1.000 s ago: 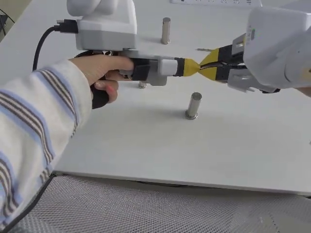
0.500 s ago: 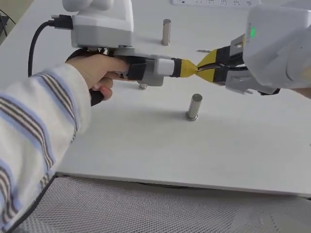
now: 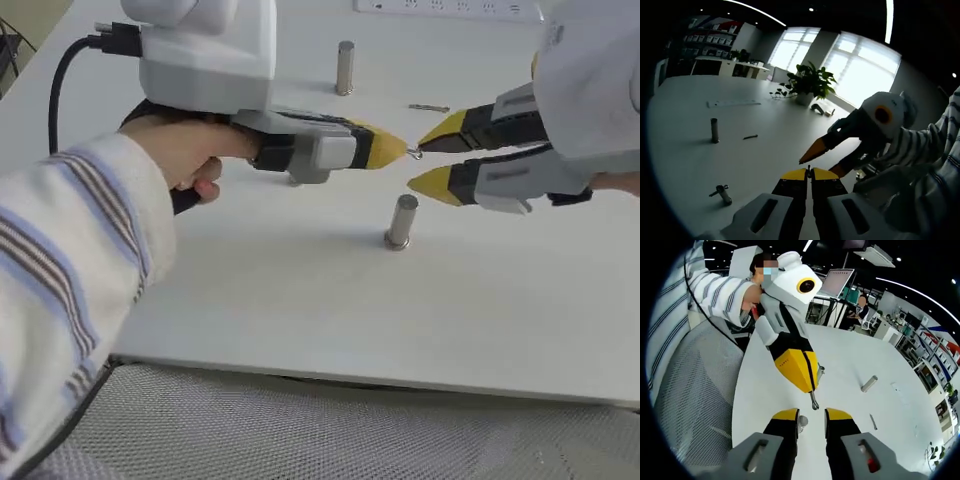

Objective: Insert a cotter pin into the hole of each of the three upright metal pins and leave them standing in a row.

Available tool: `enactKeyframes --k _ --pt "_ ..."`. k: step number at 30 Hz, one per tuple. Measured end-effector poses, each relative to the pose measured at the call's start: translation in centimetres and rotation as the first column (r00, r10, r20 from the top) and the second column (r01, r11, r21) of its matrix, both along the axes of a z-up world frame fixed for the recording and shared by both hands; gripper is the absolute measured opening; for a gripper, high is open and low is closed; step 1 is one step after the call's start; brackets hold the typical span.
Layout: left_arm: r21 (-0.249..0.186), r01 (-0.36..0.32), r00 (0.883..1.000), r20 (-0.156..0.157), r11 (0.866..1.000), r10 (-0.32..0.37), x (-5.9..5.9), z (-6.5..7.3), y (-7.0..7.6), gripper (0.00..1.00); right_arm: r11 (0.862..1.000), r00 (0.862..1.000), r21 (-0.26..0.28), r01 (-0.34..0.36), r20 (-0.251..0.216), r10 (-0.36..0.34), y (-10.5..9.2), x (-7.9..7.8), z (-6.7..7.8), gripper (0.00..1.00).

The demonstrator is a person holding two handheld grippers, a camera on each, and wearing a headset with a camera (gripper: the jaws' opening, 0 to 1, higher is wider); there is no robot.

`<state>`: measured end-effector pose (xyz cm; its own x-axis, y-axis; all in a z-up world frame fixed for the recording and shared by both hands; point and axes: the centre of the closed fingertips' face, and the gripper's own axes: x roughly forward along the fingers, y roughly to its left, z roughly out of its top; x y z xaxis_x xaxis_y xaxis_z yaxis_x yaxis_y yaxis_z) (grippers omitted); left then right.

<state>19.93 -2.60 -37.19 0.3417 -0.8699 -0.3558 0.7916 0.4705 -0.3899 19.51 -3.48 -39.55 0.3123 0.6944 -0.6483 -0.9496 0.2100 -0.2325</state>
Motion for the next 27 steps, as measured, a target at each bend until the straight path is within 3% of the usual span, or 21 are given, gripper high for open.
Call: enactKeyframes --k 1,5,7,10,13,17,19,27 --pt "0.01 0.017 0.999 0.039 1.0 -0.017 -0.2 0.2 -0.1 0.0 1.0 1.0 0.021 0.009 -0.025 -0.008 0.1 -0.1 0.0 0.14" --pt "0.042 0.073 0.988 0.133 0.996 -0.078 -0.5 0.5 -0.4 0.0 0.996 0.996 0.085 0.023 -0.091 -0.016 0.4 -0.5 0.5 0.13" --pt "0.051 0.096 0.983 0.151 0.994 -0.102 -0.9 0.6 -0.5 0.0 0.994 0.993 0.107 0.025 -0.116 -0.012 0.3 -0.3 0.4 0.11" --pt "0.095 0.134 0.963 0.224 0.986 -0.153 -1.0 0.6 -0.6 0.0 0.993 0.99 0.115 0.021 -0.139 -0.004 0.3 -0.8 0.4 0.08" --pt "0.113 0.16 0.949 0.257 0.981 -0.184 -1.3 0.6 -0.9 0.0 0.994 0.987 0.111 0.014 -0.162 0.005 0.3 -1.3 0.2 0.05" --pt "0.117 0.202 0.935 0.27 0.972 -0.227 -3.0 0.9 -1.5 0.0 0.994 0.983 0.11 -0.005 -0.182 0.025 0.2 -1.7 -0.1 0.04" --pt "0.13 0.233 0.924 0.281 0.964 -0.261 -3.4 0.8 -1.8 0.0 0.995 0.982 0.102 -0.019 -0.184 0.037 0.2 -2.1 -0.4 0.02" --pt "0.183 0.275 0.903 0.286 0.944 -0.319 -4.7 0.2 -2.7 0.0 0.995 0.978 0.079 -0.064 -0.191 0.078 0.0 -3.5 -0.6 0.0"
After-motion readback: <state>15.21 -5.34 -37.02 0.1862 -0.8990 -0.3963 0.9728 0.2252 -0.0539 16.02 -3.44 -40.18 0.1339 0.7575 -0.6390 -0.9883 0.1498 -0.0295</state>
